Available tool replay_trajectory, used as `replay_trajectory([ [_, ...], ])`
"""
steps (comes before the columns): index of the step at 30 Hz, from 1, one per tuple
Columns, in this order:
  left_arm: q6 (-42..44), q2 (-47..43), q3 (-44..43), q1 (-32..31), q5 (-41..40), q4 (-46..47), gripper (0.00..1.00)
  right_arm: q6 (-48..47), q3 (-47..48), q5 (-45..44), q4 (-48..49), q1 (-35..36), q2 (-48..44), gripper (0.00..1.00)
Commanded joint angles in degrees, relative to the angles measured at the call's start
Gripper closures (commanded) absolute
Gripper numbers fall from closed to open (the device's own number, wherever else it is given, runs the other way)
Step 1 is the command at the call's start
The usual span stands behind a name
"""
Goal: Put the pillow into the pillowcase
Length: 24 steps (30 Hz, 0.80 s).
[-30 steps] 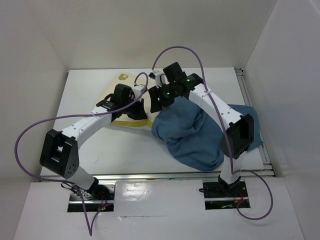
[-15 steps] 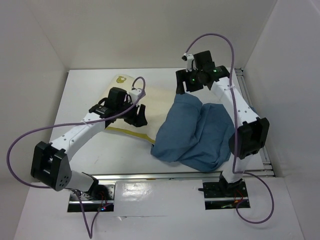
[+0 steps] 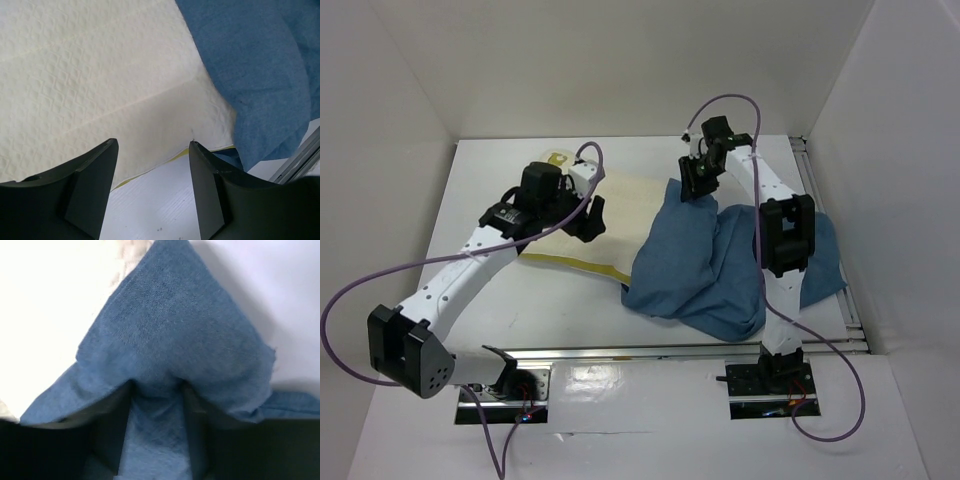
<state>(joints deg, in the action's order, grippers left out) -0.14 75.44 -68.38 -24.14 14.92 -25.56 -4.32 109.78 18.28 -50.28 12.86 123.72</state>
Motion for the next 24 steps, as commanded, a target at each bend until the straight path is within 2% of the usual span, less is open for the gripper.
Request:
replay_trajectory([
  [1,1.46,-2.75,-1.23,0.23,-1.29,-0.81,0.28,-0.96,6.14,3.42,2.9,1.81,2.3,0.58],
  [2,1.46,-2.75,-0.71,0.23,-1.29,-0.81,0.28,-0.96,6.85,3.95,2.91,1.81,2.84,0.68],
  [3,1.46,-2.75,-0.7,0.23,-1.9,-0.81,0.28,-0.96,8.16,3.95,2.91,1.81,2.84,0.84],
  [5,2.08,-2.14,-0.7,0.23,-2.43,-0.19,0.28,-1.48,9.4,6.23,2.91,1.81,4.42,0.94],
  [9,4.53,2.59,-2.62,0.23,-5.76,4.64,0.27,-4.55,10.02,9.23,4.66,4.44,3.73,0.97],
  [11,4.54,8.11,-5.34,1.81,-6.3,5.35,0.21,-6.93,8.44,10.02,5.98,6.47,3.02,0.98],
  [15,3.04,17.52,-16.15,6.29,-2.98,3.86,0.14,-9.83,5.54,10.63,7.3,9.01,0.91,0.98],
  [18,2.25,27.72,-29.83,8.4,2.74,-0.35,0.09,-10.36,3.17,10.63,7.83,9.02,-0.49,0.99],
  [19,2.86,32.44,-32.49,9.19,4.49,-2.63,0.08,-10.36,2.21,10.63,7.83,9.02,-0.5,0.99],
  [24,9.53,43.37,-44.98,10.43,10.39,-9.4,0.06,-10.89,-0.43,11.34,8.36,7.97,-2.34,0.99],
])
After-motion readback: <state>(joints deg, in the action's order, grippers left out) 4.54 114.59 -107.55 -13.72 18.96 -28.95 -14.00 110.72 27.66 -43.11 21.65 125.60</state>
